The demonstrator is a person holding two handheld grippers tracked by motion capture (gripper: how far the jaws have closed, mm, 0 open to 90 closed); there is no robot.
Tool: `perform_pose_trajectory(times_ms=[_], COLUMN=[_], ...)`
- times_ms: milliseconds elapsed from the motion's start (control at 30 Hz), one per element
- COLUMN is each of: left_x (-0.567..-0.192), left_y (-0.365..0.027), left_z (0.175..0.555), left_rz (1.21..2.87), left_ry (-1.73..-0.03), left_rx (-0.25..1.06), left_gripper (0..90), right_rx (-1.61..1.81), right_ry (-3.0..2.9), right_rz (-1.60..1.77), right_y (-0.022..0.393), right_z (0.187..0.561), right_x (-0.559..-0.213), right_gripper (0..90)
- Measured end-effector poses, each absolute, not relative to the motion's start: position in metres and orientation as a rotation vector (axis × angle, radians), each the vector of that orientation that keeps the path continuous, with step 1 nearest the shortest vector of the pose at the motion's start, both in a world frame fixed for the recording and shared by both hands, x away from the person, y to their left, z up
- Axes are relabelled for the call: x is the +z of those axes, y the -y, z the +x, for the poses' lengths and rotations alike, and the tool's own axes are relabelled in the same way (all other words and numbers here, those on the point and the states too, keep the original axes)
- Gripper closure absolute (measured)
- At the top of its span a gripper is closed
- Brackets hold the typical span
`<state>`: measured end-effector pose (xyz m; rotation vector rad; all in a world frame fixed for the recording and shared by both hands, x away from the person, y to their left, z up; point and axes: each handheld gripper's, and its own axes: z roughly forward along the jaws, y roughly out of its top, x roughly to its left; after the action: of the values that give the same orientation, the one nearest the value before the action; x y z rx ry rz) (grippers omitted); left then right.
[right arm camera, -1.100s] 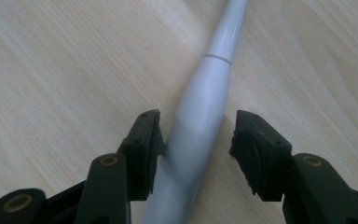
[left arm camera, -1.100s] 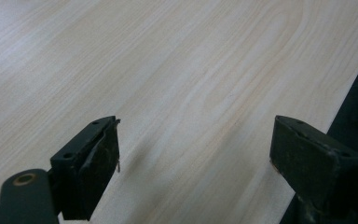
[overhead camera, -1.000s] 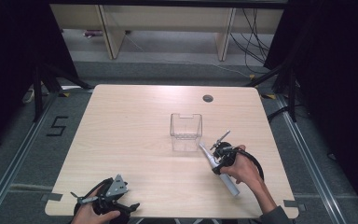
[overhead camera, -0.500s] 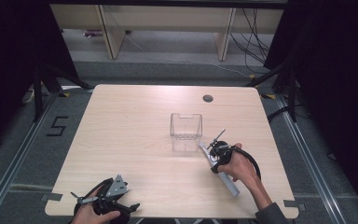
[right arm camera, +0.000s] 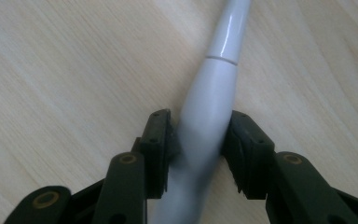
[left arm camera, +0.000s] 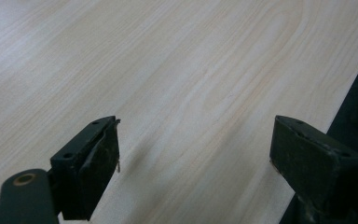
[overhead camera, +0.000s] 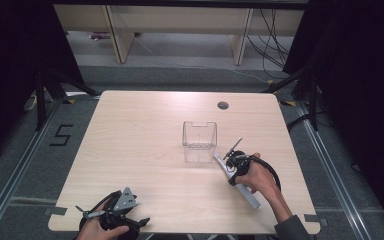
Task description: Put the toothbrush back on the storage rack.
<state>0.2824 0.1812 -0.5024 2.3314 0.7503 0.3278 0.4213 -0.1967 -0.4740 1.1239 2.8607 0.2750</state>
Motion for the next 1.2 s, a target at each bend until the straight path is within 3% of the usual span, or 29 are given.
perform_pose_trajectory(times_ms=[1200], left_x=[-0.502], left_y=[-0.181], left_z=[0.283], left_rz=[2.33], left_ry=[-0.752], left_rx=[0.33], left_gripper=[15.1], right_rx=[0.238], right_ry=[-2.894], right_rz=[1.176], right_y=[0.225], right_z=[0.434], right_x=[-0.465], right_gripper=[66.7])
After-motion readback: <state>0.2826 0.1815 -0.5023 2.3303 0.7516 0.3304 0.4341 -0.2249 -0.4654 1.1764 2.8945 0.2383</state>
